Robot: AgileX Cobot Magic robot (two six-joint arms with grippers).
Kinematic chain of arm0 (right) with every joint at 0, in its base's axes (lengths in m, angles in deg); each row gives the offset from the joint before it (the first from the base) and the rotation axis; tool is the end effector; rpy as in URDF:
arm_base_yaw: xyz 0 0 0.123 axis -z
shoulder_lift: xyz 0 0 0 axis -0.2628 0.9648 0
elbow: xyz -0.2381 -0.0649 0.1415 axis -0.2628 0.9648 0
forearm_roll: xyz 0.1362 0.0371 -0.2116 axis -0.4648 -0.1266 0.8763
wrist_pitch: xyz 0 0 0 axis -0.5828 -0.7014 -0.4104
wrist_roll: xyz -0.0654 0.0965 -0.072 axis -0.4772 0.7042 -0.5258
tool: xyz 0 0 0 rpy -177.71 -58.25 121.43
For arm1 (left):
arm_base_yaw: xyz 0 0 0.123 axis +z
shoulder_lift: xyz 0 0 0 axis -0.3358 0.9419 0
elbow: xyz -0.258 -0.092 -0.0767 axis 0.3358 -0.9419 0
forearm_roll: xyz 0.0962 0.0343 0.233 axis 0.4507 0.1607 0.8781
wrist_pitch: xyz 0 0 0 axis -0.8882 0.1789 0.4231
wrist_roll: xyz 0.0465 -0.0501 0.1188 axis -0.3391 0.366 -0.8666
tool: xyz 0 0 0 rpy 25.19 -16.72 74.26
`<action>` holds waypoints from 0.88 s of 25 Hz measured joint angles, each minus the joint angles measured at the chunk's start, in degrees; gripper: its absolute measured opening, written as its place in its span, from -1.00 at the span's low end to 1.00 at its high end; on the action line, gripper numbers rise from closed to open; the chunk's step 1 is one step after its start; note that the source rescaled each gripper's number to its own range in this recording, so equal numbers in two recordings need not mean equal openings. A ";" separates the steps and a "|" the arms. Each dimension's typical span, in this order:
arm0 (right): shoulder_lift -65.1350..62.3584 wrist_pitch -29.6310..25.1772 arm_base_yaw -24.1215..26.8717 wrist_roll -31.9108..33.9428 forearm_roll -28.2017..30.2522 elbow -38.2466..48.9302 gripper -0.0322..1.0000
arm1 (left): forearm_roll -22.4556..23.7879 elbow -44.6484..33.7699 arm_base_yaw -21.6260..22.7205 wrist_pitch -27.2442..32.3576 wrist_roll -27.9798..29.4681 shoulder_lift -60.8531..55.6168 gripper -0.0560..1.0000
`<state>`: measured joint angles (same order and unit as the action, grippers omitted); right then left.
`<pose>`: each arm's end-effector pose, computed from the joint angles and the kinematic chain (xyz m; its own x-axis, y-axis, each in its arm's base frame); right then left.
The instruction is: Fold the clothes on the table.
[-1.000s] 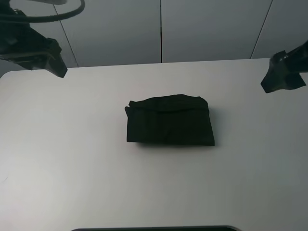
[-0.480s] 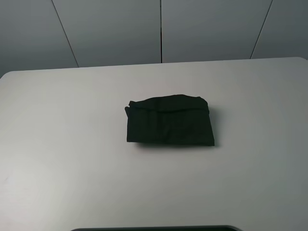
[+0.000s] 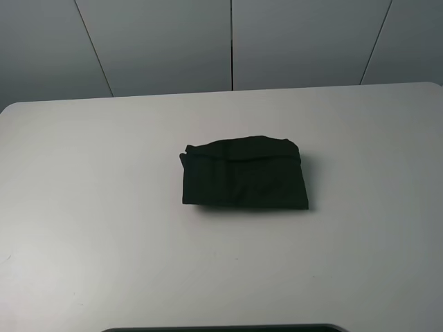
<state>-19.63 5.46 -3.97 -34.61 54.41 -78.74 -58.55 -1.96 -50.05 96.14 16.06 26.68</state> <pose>0.0248 0.0179 0.2793 -0.4275 -0.1981 -0.8821 -0.4017 0.9157 -0.0110 0.0368 -0.0125 0.2603 -0.5401 0.0899 -0.8368 0.3648 0.9210 -0.1365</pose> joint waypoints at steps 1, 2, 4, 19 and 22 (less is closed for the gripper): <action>-0.98 0.00 0.00 -0.22 0.00 0.00 1.00 | 0.12 0.00 0.00 0.00 0.00 -1.26 0.88; -1.78 0.12 0.00 -0.48 0.00 0.13 1.00 | 0.24 0.00 0.00 0.00 0.00 -2.31 0.88; -2.26 0.25 0.00 -0.64 -0.75 1.43 1.00 | 0.35 0.00 0.00 0.09 -1.01 -2.84 0.88; -2.40 2.11 0.00 -5.59 -6.99 5.17 1.00 | -4.82 -1.65 0.00 -2.54 -10.07 -3.23 0.88; -2.40 2.11 0.00 -5.59 -6.99 5.17 1.00 | -4.82 -1.65 0.22 -2.54 -10.07 -3.23 0.88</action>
<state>-22.03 7.57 -3.97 -40.20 47.42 -73.58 -63.36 -3.62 -49.83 93.60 5.99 23.45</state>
